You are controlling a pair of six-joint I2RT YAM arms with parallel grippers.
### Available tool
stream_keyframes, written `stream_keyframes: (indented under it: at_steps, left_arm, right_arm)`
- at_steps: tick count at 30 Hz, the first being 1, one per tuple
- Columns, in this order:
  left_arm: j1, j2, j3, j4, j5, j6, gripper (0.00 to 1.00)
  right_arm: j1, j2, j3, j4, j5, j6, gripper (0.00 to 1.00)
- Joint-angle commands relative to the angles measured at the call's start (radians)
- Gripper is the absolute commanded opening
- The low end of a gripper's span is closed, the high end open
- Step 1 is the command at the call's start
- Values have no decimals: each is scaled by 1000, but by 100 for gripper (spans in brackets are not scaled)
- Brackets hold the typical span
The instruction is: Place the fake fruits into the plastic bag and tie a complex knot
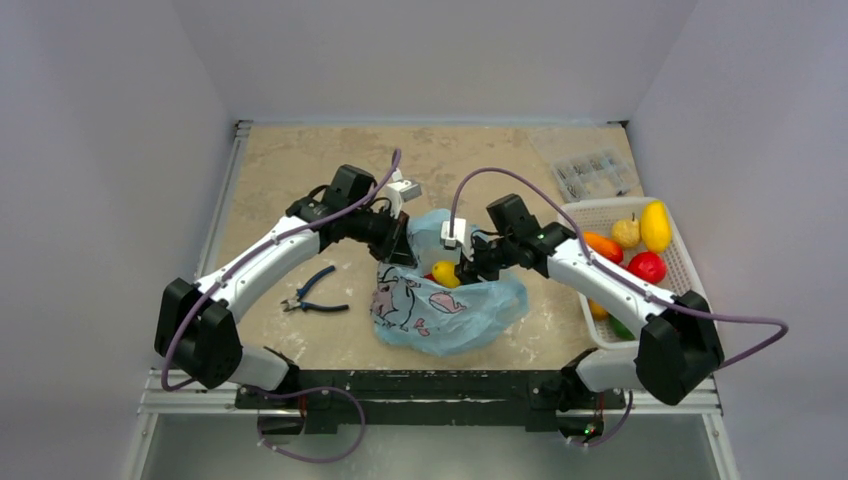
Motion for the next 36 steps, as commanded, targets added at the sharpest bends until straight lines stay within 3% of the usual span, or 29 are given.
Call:
stream_keyframes:
  at_steps: [1, 4, 7, 13, 17, 25, 32, 36]
  left_arm:
    - [5, 7, 11, 53, 11, -9, 0]
    - [6, 17, -9, 74, 24, -29, 0]
    - [7, 20, -15, 81, 23, -34, 0]
    - [5, 21, 0, 61, 14, -2, 0]
    - [7, 18, 12, 53, 19, 4, 0]
    - [5, 29, 24, 49, 12, 6, 0]
    - [5, 47, 59, 27, -9, 21, 0]
    - [5, 51, 61, 35, -12, 14, 0]
  right_arm:
    - [22, -34, -80, 231, 73, 19, 23]
    - [30, -43, -125, 318, 115, 30, 45]
    - [30, -73, -118, 296, 139, 18, 66]
    - [30, -204, -36, 198, 115, 62, 86]
    - [-39, -241, 115, 71, 115, 126, 87]
    - [-419, -179, 332, -160, 119, 139, 85]
    - [-815, -110, 349, -453, 186, -87, 84]
    - [-955, -62, 277, -494, 396, -177, 85]
